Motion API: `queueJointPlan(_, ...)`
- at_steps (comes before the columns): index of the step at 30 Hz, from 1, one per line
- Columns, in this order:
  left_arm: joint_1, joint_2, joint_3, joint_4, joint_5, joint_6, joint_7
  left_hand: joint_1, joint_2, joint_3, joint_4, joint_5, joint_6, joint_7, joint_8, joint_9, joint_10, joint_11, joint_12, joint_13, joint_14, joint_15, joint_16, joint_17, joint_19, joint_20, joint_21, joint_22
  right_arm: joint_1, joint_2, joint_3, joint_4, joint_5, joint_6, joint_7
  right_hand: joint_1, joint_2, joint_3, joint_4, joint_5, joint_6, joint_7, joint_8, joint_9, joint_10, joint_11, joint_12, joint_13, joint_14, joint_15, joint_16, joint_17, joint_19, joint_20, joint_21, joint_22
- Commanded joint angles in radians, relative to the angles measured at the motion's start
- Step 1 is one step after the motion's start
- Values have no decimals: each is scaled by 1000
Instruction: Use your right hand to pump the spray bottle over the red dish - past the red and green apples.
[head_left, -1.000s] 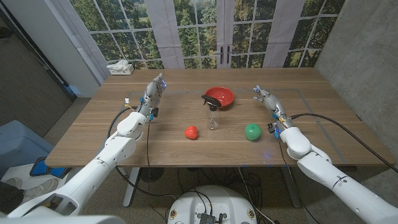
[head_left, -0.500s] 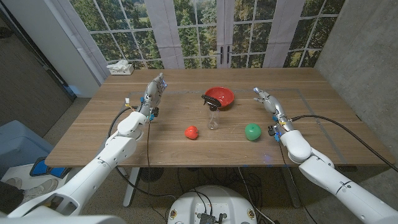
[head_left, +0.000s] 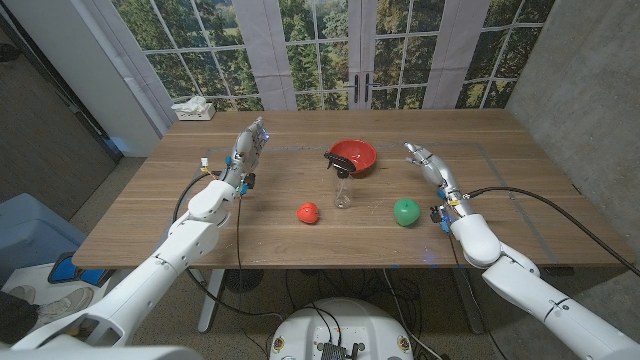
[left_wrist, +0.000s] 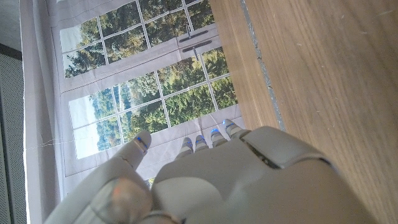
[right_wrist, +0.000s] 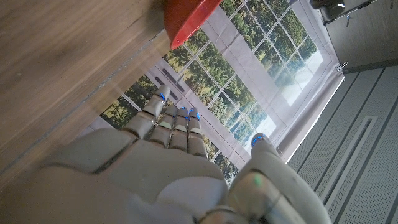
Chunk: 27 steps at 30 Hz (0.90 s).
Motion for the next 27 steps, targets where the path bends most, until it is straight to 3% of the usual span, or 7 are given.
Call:
queueJointPlan(1, 13, 4, -8, -12, -11, -9, -8, 0, 77, 3, -5, 4, -1, -1, 4, 5, -73, 1, 2, 2, -114, -74, 0, 3, -6, -94, -3, 3, -26, -1, 3, -32, -59, 11, -21, -12, -1, 1, -10, 4, 8, -2, 6, 3, 9, -2, 8, 2, 8, -5, 5, 3, 6, -2, -1, 2)
queueJointPlan(19, 25, 7, -18, -16, -23, -25, -22, -1, 77, 5, -7, 4, -3, -2, 3, 5, -74, 1, 1, 2, -113, -73, 0, 2, -4, -92, -8, 3, -65, -15, -9, -108, -151, -53, -37, -8, 24, 9, -17, 8, 9, -4, 3, 3, 10, -3, 6, -2, 9, -8, 8, -1, -1, 9, -15, 2)
queueJointPlan(27, 29, 11, -19, -19, -24, -27, -27, -2, 77, 5, -9, 3, -4, -1, 2, 5, -74, 2, 1, 2, -113, -72, 0, 2, -2, -91, -11, 3, -75, -18, -17, -123, -207, -67, -63, -9, 18, 6, -22, 7, 4, -2, 0, 3, 10, -2, 5, -3, 4, -7, 6, -4, -3, 9, -19, 2)
